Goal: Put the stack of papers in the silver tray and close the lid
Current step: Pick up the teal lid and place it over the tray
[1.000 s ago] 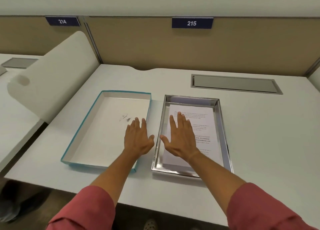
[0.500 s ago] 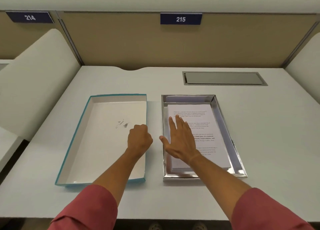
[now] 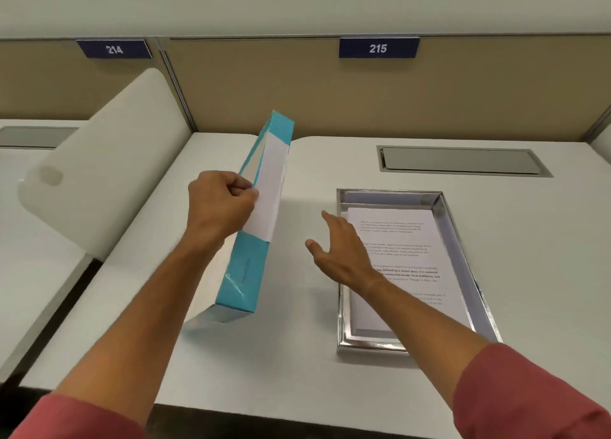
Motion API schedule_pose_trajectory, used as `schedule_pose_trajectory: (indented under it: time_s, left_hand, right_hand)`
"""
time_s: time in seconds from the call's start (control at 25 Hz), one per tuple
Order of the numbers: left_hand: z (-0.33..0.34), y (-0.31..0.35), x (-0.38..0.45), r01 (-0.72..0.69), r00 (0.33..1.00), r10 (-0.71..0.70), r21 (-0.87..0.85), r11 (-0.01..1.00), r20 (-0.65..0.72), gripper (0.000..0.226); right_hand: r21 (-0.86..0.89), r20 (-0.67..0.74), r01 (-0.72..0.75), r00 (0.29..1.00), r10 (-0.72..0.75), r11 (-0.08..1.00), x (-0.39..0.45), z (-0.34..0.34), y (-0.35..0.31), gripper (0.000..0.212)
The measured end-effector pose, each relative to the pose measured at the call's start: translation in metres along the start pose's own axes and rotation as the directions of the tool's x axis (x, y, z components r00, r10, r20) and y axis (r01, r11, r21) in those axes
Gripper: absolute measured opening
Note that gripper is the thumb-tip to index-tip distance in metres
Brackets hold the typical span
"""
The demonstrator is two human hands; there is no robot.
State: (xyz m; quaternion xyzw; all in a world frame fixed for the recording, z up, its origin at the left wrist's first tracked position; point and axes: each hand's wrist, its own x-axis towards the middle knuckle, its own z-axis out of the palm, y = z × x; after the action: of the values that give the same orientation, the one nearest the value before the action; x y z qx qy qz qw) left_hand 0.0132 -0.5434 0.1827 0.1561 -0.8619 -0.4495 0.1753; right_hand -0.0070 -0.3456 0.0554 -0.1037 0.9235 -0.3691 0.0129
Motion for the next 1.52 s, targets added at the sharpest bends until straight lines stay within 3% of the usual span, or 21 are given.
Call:
schedule_pose_trajectory:
  time_s: [0.12, 0.28, 0.44, 0.56, 0.76, 1.0, 1.16, 1.28, 1.44, 1.52]
  left_hand:
    - [-0.035, 0.016, 0.006, 0.088, 0.995, -0.096, -0.231, 0.969, -0.025, 0.002]
    - [-0.067, 0.033, 0.003, 0.189, 0.982, -0.170, -0.518, 0.834, 0.084, 0.003]
    - [-0.083, 0.030, 0.004, 0.261, 0.965, -0.167, -0.643, 0.720, 0.204, 0.013]
    - [-0.082, 0.018, 0.008, 0.315, 0.946, -0.179, -0.641, 0.699, 0.270, 0.017]
    - [-0.067, -0.008, 0.024, 0.282, 0.959, -0.246, -0.481, 0.830, 0.138, 0.019]
    - [-0.032, -0.027, 0.031, 0.123, 0.992, -0.109, -0.230, 0.965, 0.070, 0.022]
    - [-0.001, -0.028, 0.033, 0.167, 0.982, -0.148, -0.180, 0.969, 0.114, 0.013]
    - [0.026, -0.023, 0.029, 0.210, 0.972, -0.189, -0.164, 0.964, 0.138, 0.021]
    - [0.062, -0.016, 0.020, 0.204, 0.969, -0.185, -0.106, 0.973, 0.162, 0.020]
    - [0.077, -0.012, 0.016, 0.243, 0.957, -0.214, -0.136, 0.960, 0.197, 0.018]
  right_hand:
    - [0.292, 0.066, -0.112, 0.993, 0.097, 0.950, 0.008, 0.001, -0.014, 0.064]
    - [0.551, 0.222, -0.331, 0.943, 0.248, 0.766, 0.024, 0.002, -0.024, 0.055]
    - [0.691, 0.362, -0.514, 0.855, 0.372, 0.508, 0.039, -0.005, -0.022, 0.048]
    - [0.760, 0.370, -0.516, 0.843, 0.389, 0.395, 0.041, -0.012, -0.016, 0.037]
    - [0.792, 0.179, -0.432, 0.840, 0.512, 0.432, 0.044, -0.030, 0.002, 0.027]
    - [0.804, -0.007, -0.336, 0.819, 0.573, 0.491, 0.043, -0.063, 0.028, 0.016]
    - [0.800, -0.096, -0.300, 0.791, 0.604, 0.519, 0.040, -0.096, 0.047, 0.016]
    - [0.798, -0.148, -0.274, 0.773, 0.616, 0.536, 0.034, -0.117, 0.061, 0.009]
    - [0.758, -0.183, -0.305, 0.750, 0.636, 0.577, 0.018, -0.141, 0.084, 0.019]
    - [0.730, -0.219, -0.305, 0.743, 0.632, 0.612, 0.009, -0.154, 0.094, 0.009]
